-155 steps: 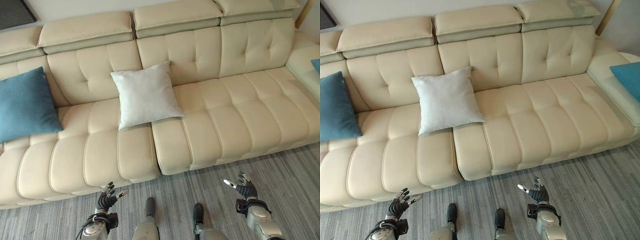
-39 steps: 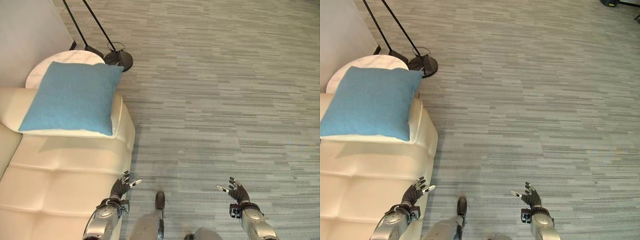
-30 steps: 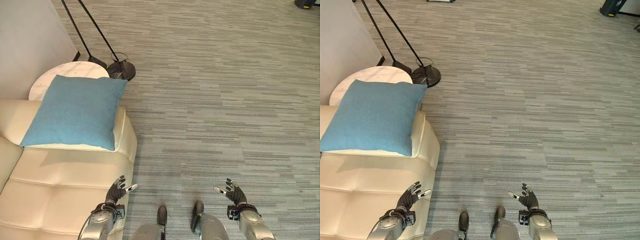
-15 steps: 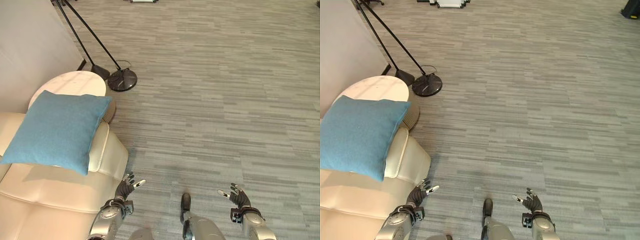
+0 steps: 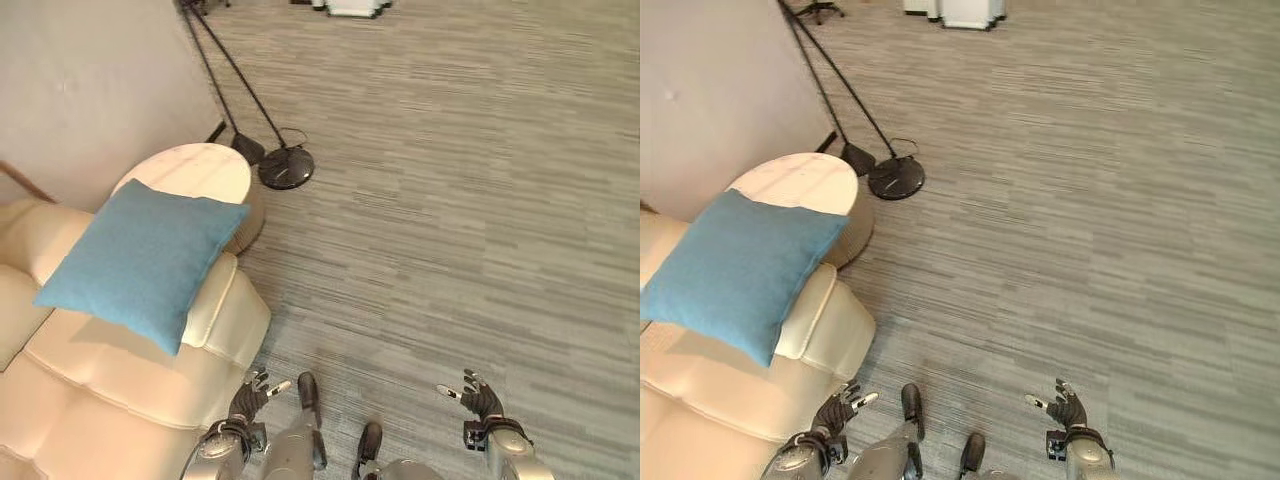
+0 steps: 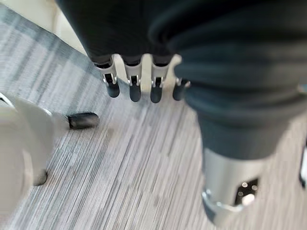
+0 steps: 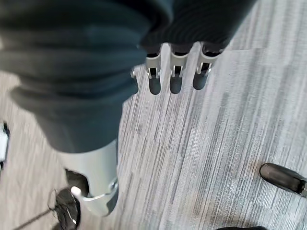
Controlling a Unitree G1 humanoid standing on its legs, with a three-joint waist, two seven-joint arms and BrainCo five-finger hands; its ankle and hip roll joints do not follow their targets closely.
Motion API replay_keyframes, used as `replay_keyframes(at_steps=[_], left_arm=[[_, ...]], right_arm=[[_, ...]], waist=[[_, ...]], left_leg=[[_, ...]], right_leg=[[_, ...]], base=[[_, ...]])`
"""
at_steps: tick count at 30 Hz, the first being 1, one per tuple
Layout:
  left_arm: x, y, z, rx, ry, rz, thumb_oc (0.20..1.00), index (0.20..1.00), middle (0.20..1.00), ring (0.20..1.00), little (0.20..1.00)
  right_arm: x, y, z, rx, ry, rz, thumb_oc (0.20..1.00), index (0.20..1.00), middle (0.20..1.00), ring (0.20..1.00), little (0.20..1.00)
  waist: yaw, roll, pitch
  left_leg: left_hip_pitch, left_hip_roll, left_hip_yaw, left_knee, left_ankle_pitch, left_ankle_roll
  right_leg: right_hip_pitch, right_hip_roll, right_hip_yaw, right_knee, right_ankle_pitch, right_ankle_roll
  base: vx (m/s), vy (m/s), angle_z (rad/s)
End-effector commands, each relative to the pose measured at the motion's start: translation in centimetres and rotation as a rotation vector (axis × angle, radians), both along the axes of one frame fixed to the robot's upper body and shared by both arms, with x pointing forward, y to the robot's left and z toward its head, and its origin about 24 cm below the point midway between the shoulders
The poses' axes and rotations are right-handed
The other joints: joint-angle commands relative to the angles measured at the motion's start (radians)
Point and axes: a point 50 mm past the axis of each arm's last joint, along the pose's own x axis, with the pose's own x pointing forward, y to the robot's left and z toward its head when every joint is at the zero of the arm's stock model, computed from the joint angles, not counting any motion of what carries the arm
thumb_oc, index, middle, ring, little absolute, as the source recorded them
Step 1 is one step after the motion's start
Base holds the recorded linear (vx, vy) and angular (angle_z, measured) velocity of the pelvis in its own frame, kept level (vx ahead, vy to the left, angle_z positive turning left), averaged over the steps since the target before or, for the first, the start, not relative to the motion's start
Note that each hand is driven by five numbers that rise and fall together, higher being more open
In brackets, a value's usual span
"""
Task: Pick up all the scattered cushions and arrange them neatly on the sofa.
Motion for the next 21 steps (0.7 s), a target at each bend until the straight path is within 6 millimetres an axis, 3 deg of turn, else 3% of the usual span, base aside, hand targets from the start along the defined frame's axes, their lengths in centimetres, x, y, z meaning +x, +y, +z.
replay_keyframes(at_steps=[1,4,7,10,15,18,19,21], left_arm=[[0.1,1.6,0.5,0.048,-0.027,0.028,1.000,1.000,1.000,1.000,1.000],[-0.3,2.2,0.4,0.057,-0.017,0.040,1.000,1.000,1.000,1.000,1.000],[-0.3,2.6,0.5,0.075,-0.006,0.042,1.000,1.000,1.000,1.000,1.000],[-0.2,3.0,0.7,0.088,-0.014,0.048,1.000,1.000,1.000,1.000,1.000],[0.3,2.9,0.9,0.089,-0.030,0.036,1.000,1.000,1.000,1.000,1.000],[0.6,2.7,0.8,0.096,-0.027,0.019,1.000,1.000,1.000,1.000,1.000],[0.9,2.7,1.0,0.101,-0.035,0.015,1.000,1.000,1.000,1.000,1.000],[1.4,2.6,1.1,0.103,-0.050,0.001,1.000,1.000,1.000,1.000,1.000]], right_arm=[[0.7,-0.3,1.0,-0.029,-0.055,0.027,1.000,1.000,1.000,1.000,1.000],[0.6,0.5,0.6,-0.004,-0.041,0.046,1.000,1.000,1.000,1.000,1.000],[0.8,0.8,0.5,-0.012,-0.027,0.077,1.000,1.000,1.000,1.000,1.000],[0.5,1.0,0.5,0.003,-0.036,0.066,1.000,1.000,1.000,1.000,1.000],[0.6,0.8,0.6,0.019,-0.048,0.040,1.000,1.000,1.000,1.000,1.000],[0.6,0.4,0.5,0.020,-0.044,0.016,1.000,1.000,1.000,1.000,1.000],[0.6,0.3,0.6,0.019,-0.047,0.007,1.000,1.000,1.000,1.000,1.000],[0.5,0.1,0.5,0.018,-0.039,-0.002,1.000,1.000,1.000,1.000,1.000]], waist=[[0.035,-0.011,-0.048],[0.049,-0.034,-0.065],[0.041,-0.043,-0.057],[0.019,-0.026,-0.049],[-0.018,-0.007,-0.019],[-0.057,-0.017,0.005],[-0.071,-0.020,0.014],[-0.087,-0.024,0.020]], left_leg=[[-0.005,-0.038,-0.029,0.035,0.007,0.031],[0.030,-0.071,-0.044,0.056,-0.044,0.066],[0.082,-0.116,-0.077,0.061,-0.093,0.111],[0.141,-0.126,-0.129,0.037,-0.115,0.130],[0.191,-0.136,-0.255,0.028,-0.124,0.122],[0.234,-0.163,-0.363,0.017,-0.132,0.114],[0.250,-0.174,-0.397,0.011,-0.134,0.108],[0.259,-0.188,-0.449,0.007,-0.136,0.100]], right_leg=[[0.088,-0.155,0.069,0.092,-0.145,0.162],[0.069,-0.211,0.060,0.221,-0.132,0.189],[-0.006,-0.265,0.072,0.451,-0.012,0.228],[-0.087,-0.253,0.119,0.603,0.026,0.214],[-0.180,-0.168,0.185,0.460,-0.066,0.168],[-0.252,-0.067,0.350,0.291,-0.036,0.172],[-0.276,-0.047,0.396,0.244,-0.007,0.180],[-0.317,-0.043,0.426,0.184,0.035,0.186]], base=[[0.32,0.177,0.04],[0.28,0.211,0.18],[0.22,0.213,0.40],[0.19,0.115,0.81],[0.19,-0.037,1.01],[0.22,-0.092,1.00],[0.22,-0.085,1.05],[0.21,-0.103,1.11]])
